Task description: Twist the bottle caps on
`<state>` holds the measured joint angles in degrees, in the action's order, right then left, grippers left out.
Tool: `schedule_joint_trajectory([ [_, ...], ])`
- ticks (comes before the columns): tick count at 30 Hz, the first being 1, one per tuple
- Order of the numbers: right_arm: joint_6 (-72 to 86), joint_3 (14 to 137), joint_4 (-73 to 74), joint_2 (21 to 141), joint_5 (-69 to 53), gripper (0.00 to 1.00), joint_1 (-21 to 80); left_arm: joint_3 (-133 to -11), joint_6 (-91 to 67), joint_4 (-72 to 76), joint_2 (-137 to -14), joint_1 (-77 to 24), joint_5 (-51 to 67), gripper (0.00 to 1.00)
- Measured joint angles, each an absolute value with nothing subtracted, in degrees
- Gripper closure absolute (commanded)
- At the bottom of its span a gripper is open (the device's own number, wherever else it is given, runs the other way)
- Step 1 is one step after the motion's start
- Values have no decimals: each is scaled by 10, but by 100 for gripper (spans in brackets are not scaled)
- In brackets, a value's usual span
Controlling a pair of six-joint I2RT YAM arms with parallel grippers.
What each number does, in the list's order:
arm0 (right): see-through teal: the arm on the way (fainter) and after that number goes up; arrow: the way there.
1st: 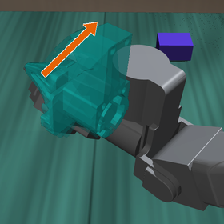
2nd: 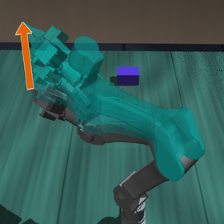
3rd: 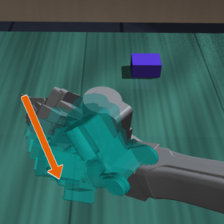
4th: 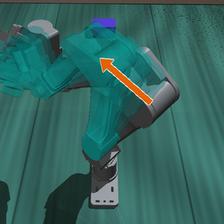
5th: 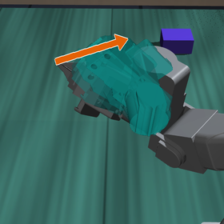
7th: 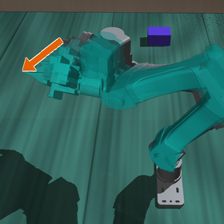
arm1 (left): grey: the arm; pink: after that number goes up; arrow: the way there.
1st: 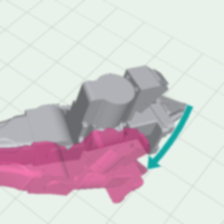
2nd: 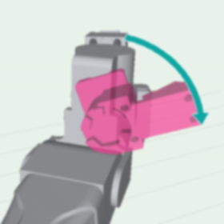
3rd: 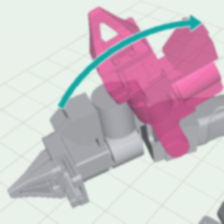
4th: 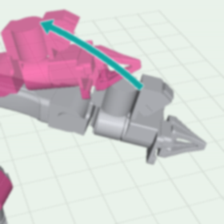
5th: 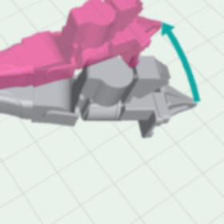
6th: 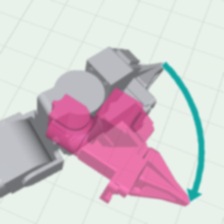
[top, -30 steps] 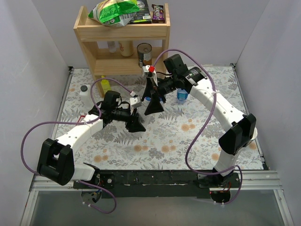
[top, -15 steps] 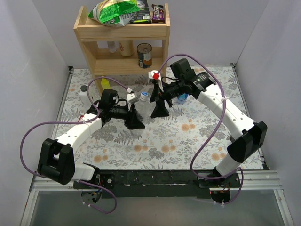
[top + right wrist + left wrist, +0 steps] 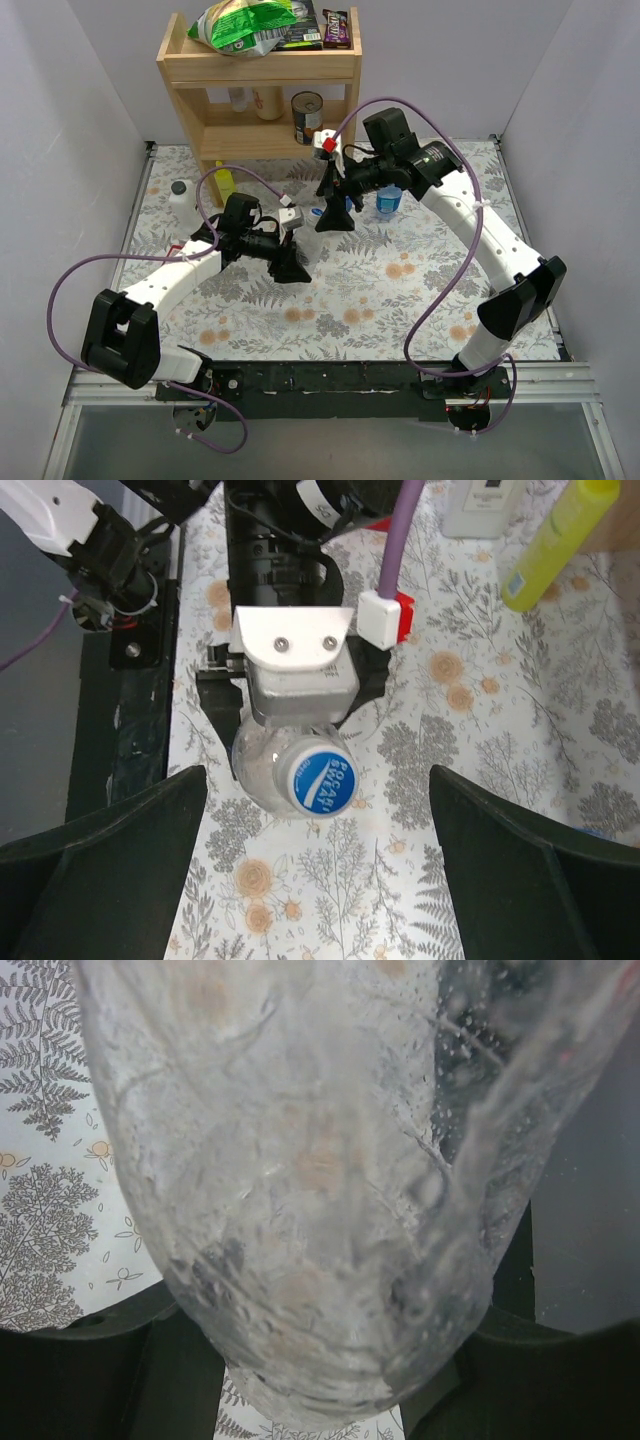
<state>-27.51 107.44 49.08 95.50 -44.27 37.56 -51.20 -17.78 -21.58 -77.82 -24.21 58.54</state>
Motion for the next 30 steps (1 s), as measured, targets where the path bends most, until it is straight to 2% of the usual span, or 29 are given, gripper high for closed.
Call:
schedule_joint_trajectory([
  [12,-277,1072,491,973,-511,2,387,-524,-183,-219,-786,-241,577,100],
  [26,-317,990,449,916,-451,2,384,-524,-215,-190,-796,-220,601,100],
  [30,-313,977,503,900,-441,2,380,-527,-218,-189,-796,-200,591,100],
])
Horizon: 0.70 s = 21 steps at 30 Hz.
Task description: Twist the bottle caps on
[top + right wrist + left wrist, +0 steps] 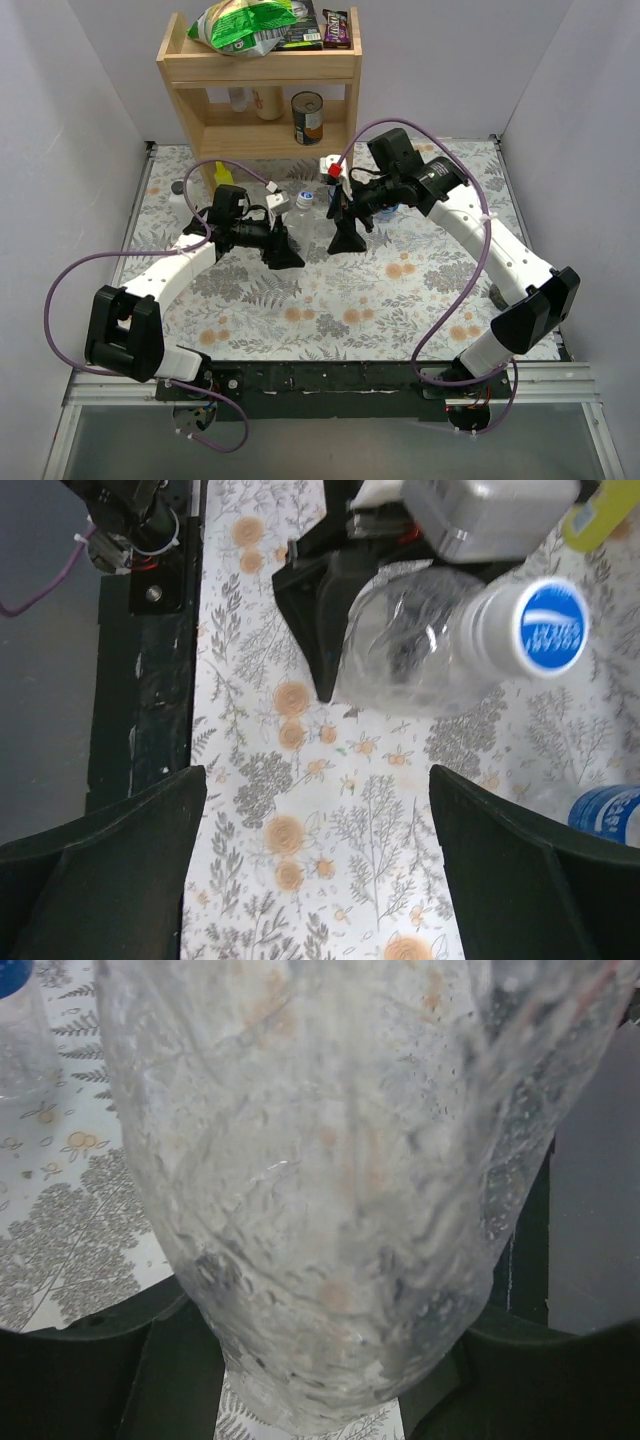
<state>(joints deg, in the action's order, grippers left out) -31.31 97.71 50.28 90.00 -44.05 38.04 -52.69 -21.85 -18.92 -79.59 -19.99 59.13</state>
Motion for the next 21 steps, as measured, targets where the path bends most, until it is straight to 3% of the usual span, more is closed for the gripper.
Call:
schedule_joint_trajectory([
  [8,-351,1042,586,904,-440,2,320,-583,-103,-294,-804,-197,546,100],
  [11,-400,1062,579,903,-441,7,321,-628,-34,-360,-818,-207,528,100],
  [15,-481,1115,592,926,-436,22,343,-669,46,-434,-826,-216,503,100],
  [21,-590,1201,647,979,-434,21,386,-688,111,-487,-828,-226,475,100],
])
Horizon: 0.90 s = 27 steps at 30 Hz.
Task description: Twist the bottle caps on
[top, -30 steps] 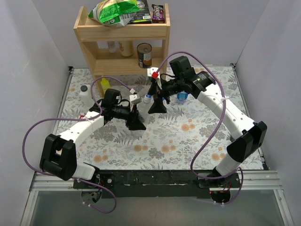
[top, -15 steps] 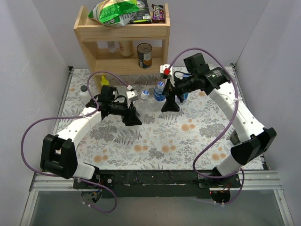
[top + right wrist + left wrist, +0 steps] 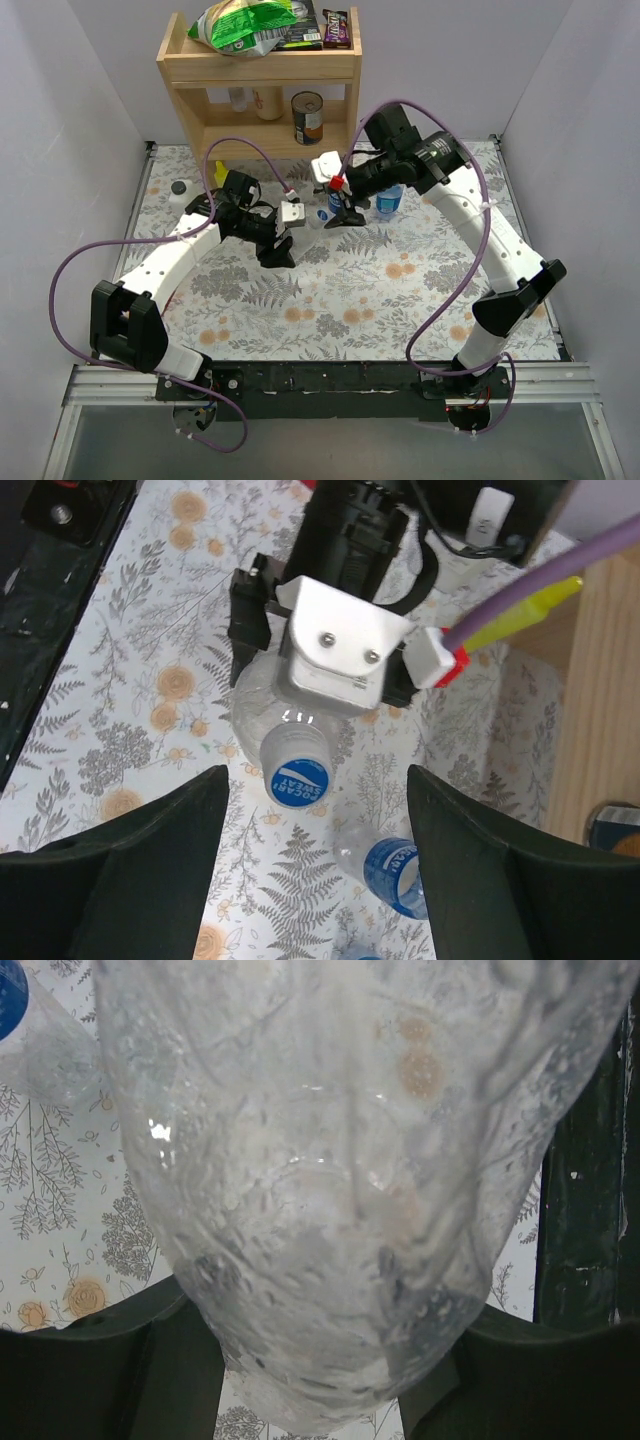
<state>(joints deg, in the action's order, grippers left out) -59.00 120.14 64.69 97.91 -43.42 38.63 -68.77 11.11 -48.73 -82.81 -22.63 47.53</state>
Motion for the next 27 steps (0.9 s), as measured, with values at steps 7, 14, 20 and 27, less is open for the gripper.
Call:
schedule_joint_trajectory([
  [7,-667,1138,672,969,-408,26,428,-689,123,-494,-828,-242,460,100],
  [14,-678,1135,678,968,-390,31,437,-692,125,-488,-828,-249,453,100],
  [20,-675,1136,678,968,-378,31,437,-691,139,-488,-828,-250,439,100],
  [27,-669,1136,678,966,-365,43,437,-688,143,-478,-828,-250,436,100],
])
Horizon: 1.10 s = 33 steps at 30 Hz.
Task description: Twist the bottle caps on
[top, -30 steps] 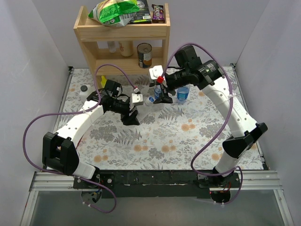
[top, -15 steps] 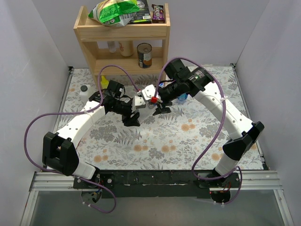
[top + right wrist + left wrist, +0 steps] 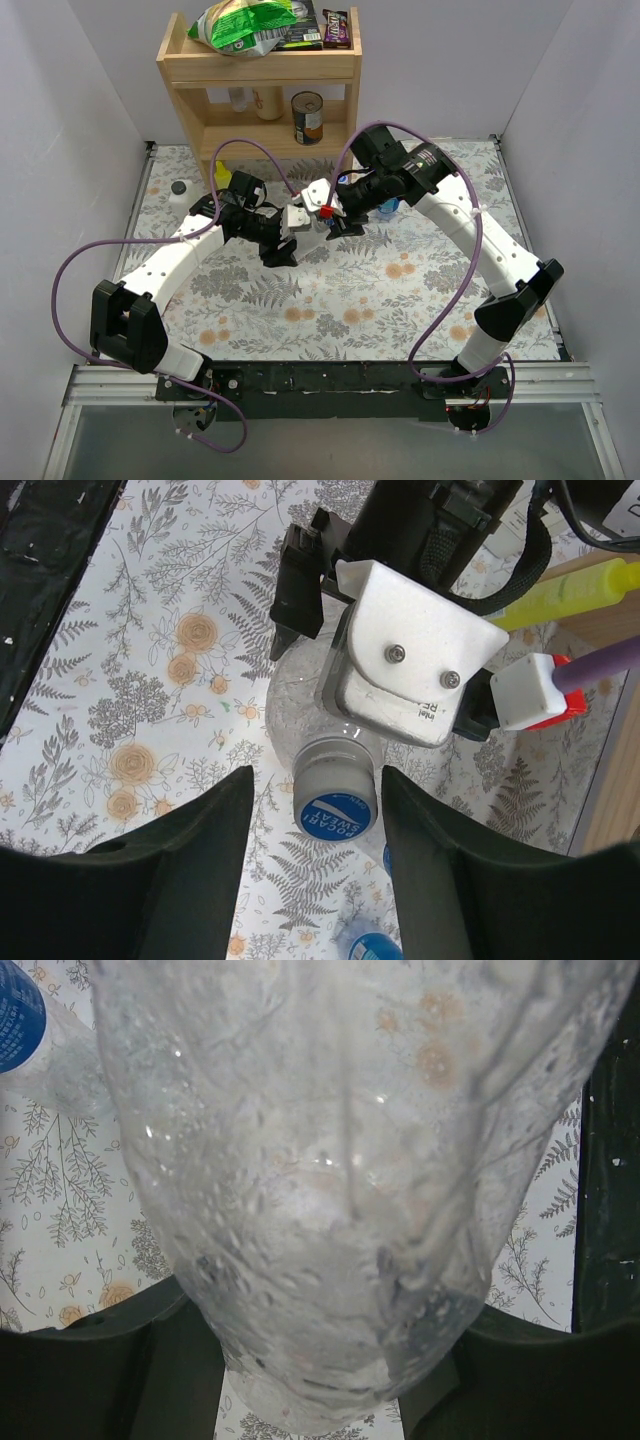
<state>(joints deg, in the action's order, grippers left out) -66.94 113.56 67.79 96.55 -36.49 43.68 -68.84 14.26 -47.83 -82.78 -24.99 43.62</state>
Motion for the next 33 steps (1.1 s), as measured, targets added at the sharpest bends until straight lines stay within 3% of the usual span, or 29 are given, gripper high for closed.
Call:
schedule_joint_trajectory([
  [7,-659,1136,675,963,-359,66,437,-686,147,-475,-828,-252,433,100],
  [11,-596,1134,661,964,-342,99,435,-670,135,-444,-818,-262,413,100],
  [17,-346,1134,598,982,-354,99,396,-569,42,-264,-726,-293,255,100],
  [19,-251,1122,567,989,-376,91,367,-551,22,-219,-709,-307,190,100],
  [20,-220,1109,552,990,-386,73,356,-546,17,-204,-707,-314,163,100],
  [24,-160,1109,539,1009,-403,46,338,-537,0,-192,-710,-330,106,100],
  [29,-220,1188,543,1035,-454,31,303,-537,-11,-201,-706,-330,126,100],
  [33,-354,1112,513,943,-488,28,268,-537,-3,-243,-695,-330,209,100],
])
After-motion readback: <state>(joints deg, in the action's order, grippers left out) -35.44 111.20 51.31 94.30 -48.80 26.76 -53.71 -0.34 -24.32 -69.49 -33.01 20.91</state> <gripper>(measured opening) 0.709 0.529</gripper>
